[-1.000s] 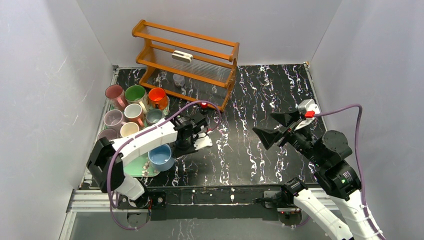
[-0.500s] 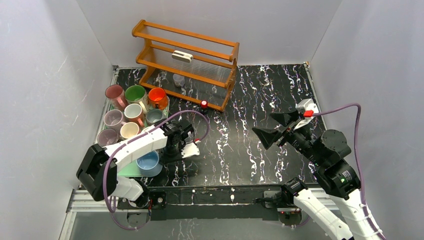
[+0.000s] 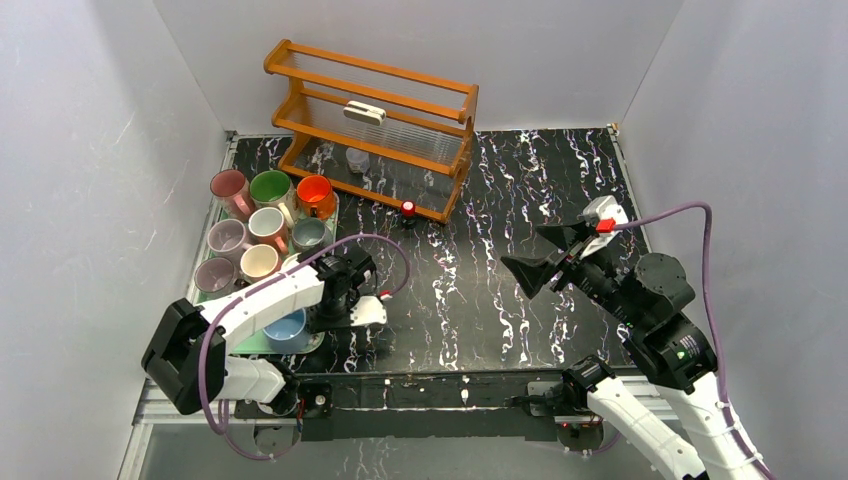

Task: Turn the mug right side up
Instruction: Place the cup on the tray.

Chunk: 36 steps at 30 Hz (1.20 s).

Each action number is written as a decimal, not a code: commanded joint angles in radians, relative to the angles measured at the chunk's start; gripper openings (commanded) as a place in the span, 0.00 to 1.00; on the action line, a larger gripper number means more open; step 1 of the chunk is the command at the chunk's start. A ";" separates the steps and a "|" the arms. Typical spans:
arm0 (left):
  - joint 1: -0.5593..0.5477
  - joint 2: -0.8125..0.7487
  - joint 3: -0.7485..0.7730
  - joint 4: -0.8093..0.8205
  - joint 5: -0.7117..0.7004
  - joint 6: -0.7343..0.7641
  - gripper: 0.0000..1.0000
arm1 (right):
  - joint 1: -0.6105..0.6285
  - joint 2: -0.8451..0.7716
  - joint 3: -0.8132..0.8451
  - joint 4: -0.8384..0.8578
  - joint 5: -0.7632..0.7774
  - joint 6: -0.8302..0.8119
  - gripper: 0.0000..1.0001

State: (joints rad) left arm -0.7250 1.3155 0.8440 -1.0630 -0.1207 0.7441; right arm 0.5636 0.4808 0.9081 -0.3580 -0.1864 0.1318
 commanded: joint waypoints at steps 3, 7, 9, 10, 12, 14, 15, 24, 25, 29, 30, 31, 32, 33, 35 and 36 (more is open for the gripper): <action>0.032 -0.026 -0.013 -0.077 -0.065 0.092 0.00 | 0.002 0.012 0.034 0.023 -0.013 -0.032 0.99; 0.045 -0.023 -0.049 -0.043 -0.079 0.124 0.00 | 0.002 0.009 0.038 0.024 -0.008 -0.051 0.99; 0.050 -0.029 -0.075 -0.018 -0.093 0.130 0.00 | 0.002 0.007 0.039 0.018 -0.005 -0.058 0.99; 0.052 -0.025 -0.078 -0.016 -0.093 0.128 0.00 | 0.002 0.003 0.036 0.018 -0.004 -0.062 0.99; 0.053 -0.018 -0.074 -0.014 -0.093 0.126 0.00 | 0.002 -0.003 0.029 0.019 0.001 -0.067 0.99; 0.054 -0.006 -0.076 0.002 -0.115 0.125 0.00 | 0.002 -0.004 0.025 0.017 -0.003 -0.072 0.99; 0.054 0.002 -0.079 0.010 -0.122 0.124 0.00 | 0.002 -0.004 0.022 0.017 -0.007 -0.075 0.99; 0.054 0.035 -0.066 -0.004 -0.119 0.120 0.20 | 0.002 -0.015 0.005 0.019 -0.023 -0.078 0.99; 0.054 0.035 -0.068 -0.003 -0.114 0.119 0.23 | 0.002 -0.012 0.004 0.019 -0.025 -0.078 0.99; 0.054 0.033 -0.075 -0.003 -0.108 0.115 0.36 | 0.002 -0.013 0.003 0.021 -0.031 -0.075 0.99; 0.054 0.031 -0.072 -0.003 -0.113 0.114 0.37 | 0.002 -0.015 0.001 0.023 -0.031 -0.074 0.99; 0.054 0.030 -0.068 -0.005 -0.114 0.111 0.37 | 0.002 -0.016 -0.001 0.022 -0.031 -0.071 0.99; 0.054 0.031 -0.057 -0.009 -0.115 0.106 0.37 | 0.002 -0.016 -0.002 0.022 -0.032 -0.068 0.99; 0.054 0.036 -0.042 -0.015 -0.111 0.103 0.37 | 0.001 -0.015 -0.003 0.023 -0.036 -0.061 0.99; 0.054 0.048 0.003 -0.042 -0.074 0.090 0.80 | 0.002 -0.011 -0.003 0.021 -0.059 -0.044 0.99; 0.054 0.050 0.028 -0.054 -0.050 0.079 0.96 | 0.002 -0.008 -0.003 0.019 -0.077 -0.031 0.99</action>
State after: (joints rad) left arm -0.6758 1.3655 0.7811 -1.0424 -0.2184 0.8528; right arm 0.5636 0.4709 0.9066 -0.3588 -0.2161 0.0746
